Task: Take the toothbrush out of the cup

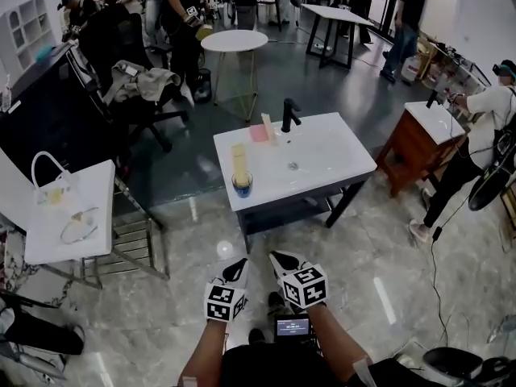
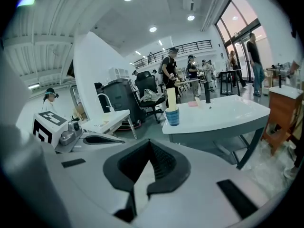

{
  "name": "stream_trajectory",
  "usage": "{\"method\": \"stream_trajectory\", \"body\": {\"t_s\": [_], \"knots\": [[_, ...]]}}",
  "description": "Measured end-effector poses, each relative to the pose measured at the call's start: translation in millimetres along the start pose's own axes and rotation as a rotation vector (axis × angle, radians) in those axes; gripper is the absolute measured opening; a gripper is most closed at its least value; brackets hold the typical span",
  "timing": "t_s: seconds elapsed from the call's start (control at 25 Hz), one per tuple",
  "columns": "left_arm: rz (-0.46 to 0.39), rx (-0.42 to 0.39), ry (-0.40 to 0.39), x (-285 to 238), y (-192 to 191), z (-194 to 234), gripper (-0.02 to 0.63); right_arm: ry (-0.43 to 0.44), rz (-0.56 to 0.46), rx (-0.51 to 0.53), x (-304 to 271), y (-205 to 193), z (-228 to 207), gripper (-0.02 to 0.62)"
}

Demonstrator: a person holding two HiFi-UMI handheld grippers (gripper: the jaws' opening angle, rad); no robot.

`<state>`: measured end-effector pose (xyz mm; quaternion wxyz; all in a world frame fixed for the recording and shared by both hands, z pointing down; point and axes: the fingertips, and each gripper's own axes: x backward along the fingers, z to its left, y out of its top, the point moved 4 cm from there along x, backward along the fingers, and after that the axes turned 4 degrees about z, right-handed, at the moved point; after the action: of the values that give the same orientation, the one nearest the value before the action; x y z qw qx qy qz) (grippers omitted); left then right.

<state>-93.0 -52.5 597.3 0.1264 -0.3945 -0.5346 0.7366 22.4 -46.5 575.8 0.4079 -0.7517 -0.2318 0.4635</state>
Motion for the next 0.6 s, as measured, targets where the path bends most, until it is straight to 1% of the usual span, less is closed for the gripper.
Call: {"method": "stream_trajectory", "body": {"t_s": [0.16,0.44,0.6], "knots": [[-0.009,0.008,0.035,-30,23,18,0.009,0.022,-0.009,0.019,-20,26,-28,0.009],[-0.033,-0.012,0.066,-93,75,36,0.009,0.044,-0.026,0.037,-49,73,-88,0.009],[-0.04,-0.001,0.104,-115,92,46,0.009,0.077,-0.023,0.04,-66,90,-112,0.009]]}}
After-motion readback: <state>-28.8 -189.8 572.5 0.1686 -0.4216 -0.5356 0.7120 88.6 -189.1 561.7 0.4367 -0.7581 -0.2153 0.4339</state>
